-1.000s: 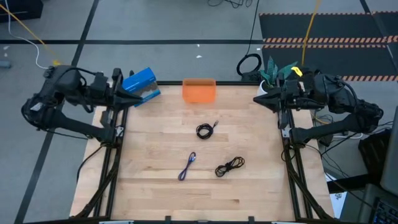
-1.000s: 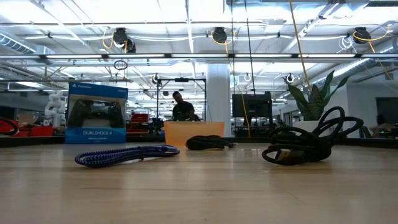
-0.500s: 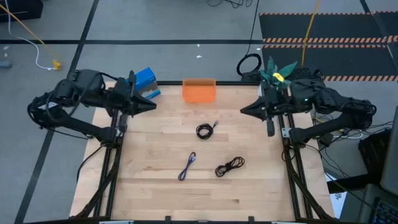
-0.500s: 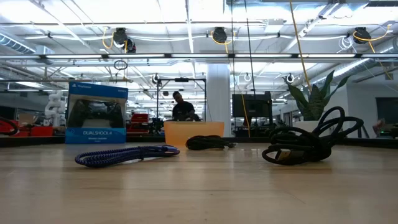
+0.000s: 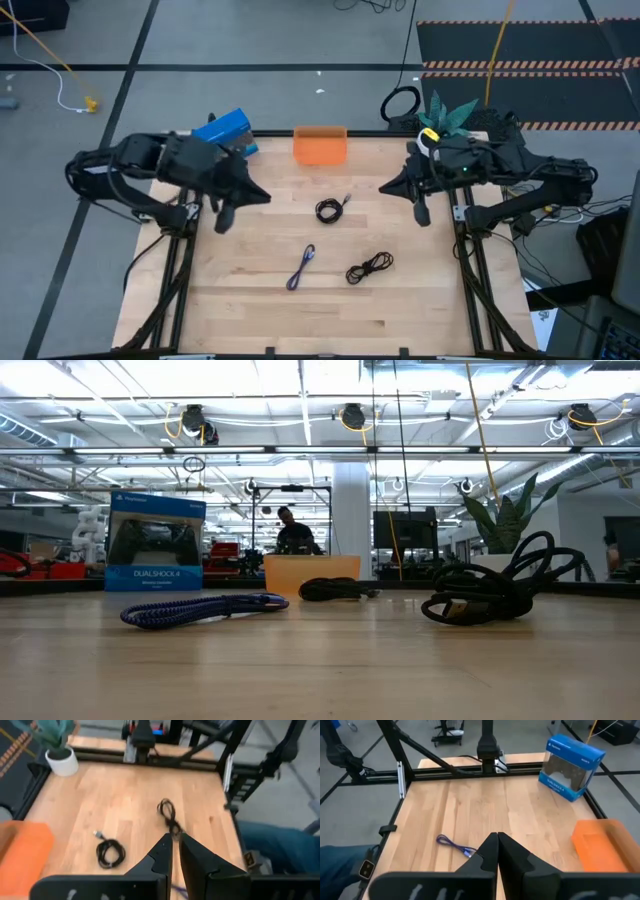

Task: Pick and place USB-C Cables
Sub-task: Put the blue charger cable into the orange bin

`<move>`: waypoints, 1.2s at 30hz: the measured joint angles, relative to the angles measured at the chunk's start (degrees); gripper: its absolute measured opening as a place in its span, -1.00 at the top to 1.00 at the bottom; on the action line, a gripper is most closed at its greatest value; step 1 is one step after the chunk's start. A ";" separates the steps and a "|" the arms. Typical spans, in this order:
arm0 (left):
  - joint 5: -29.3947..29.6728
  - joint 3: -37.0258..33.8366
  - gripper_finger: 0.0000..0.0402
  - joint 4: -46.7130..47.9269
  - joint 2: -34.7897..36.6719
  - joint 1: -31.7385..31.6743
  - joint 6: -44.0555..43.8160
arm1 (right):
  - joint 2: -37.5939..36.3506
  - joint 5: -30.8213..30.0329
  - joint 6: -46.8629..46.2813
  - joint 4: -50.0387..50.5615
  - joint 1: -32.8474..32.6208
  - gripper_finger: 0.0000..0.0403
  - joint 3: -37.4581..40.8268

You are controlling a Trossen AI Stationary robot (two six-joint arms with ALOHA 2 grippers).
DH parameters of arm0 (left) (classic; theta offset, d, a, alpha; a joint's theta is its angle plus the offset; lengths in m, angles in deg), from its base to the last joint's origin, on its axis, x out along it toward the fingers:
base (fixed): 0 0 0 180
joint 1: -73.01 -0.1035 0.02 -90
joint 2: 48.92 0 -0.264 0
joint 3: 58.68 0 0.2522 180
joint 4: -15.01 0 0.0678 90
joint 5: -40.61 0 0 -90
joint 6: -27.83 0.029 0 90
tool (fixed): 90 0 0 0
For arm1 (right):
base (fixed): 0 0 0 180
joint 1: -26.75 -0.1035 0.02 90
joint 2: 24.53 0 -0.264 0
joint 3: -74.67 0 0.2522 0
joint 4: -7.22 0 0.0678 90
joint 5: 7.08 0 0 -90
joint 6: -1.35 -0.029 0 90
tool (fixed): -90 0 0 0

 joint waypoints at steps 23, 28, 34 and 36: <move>6.24 7.32 0.82 25.29 -16.99 3.53 -12.52 | 0.04 -9.86 -2.20 0.12 -6.97 1.00 9.97; 6.34 7.32 0.82 29.58 -20.99 3.55 -17.56 | 0.00 -13.33 -5.54 -5.14 -9.51 1.00 17.37; 4.57 7.92 0.82 29.28 -23.56 2.98 -18.37 | 0.02 -13.49 -6.21 -11.83 -11.84 1.00 26.08; 4.21 7.94 0.82 28.58 -24.41 2.42 -18.37 | 0.02 -13.48 -6.20 -12.58 -12.24 1.00 27.78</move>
